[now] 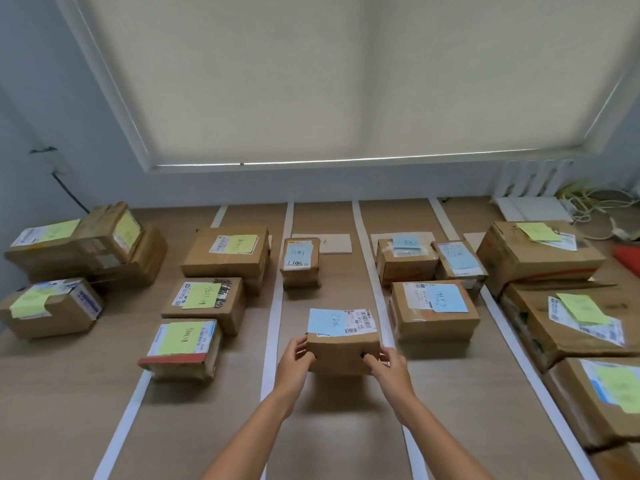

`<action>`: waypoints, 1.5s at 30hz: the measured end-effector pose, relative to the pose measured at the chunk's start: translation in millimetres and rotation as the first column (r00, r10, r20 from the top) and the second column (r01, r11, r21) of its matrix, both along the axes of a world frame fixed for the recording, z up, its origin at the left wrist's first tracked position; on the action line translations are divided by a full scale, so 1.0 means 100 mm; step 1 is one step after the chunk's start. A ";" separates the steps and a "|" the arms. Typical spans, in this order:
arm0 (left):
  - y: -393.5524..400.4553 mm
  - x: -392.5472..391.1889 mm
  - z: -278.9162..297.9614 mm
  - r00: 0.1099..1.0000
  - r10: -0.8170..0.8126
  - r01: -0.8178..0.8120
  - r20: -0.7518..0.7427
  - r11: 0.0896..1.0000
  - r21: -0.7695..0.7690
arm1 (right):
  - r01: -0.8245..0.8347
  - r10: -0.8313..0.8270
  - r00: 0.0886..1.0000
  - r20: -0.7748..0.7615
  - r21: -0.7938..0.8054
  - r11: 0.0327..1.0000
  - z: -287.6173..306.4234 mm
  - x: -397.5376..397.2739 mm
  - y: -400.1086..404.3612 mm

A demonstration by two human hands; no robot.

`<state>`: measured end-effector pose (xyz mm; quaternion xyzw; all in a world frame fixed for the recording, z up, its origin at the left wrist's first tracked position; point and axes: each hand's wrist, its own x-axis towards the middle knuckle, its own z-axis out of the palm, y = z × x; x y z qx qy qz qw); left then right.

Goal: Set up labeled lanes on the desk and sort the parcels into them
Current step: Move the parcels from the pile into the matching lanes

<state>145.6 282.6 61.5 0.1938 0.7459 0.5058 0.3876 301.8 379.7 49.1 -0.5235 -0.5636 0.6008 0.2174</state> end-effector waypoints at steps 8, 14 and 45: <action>0.36 0.00 -0.42 0.999 -0.009 0.014 0.048 0.996 -0.086 | -0.060 0.060 0.996 0.072 -0.003 0.998 -0.33 -0.15 0.25; 0.87 -0.14 -0.51 0.988 0.054 -0.054 0.146 0.999 -0.007 | -0.060 0.058 0.997 0.044 0.030 0.998 -0.35 -0.44 0.60; 2.29 -0.77 -0.58 0.980 0.167 -0.174 0.110 0.983 0.058 | -0.098 0.100 0.995 -0.009 0.106 0.990 -0.49 -1.34 2.09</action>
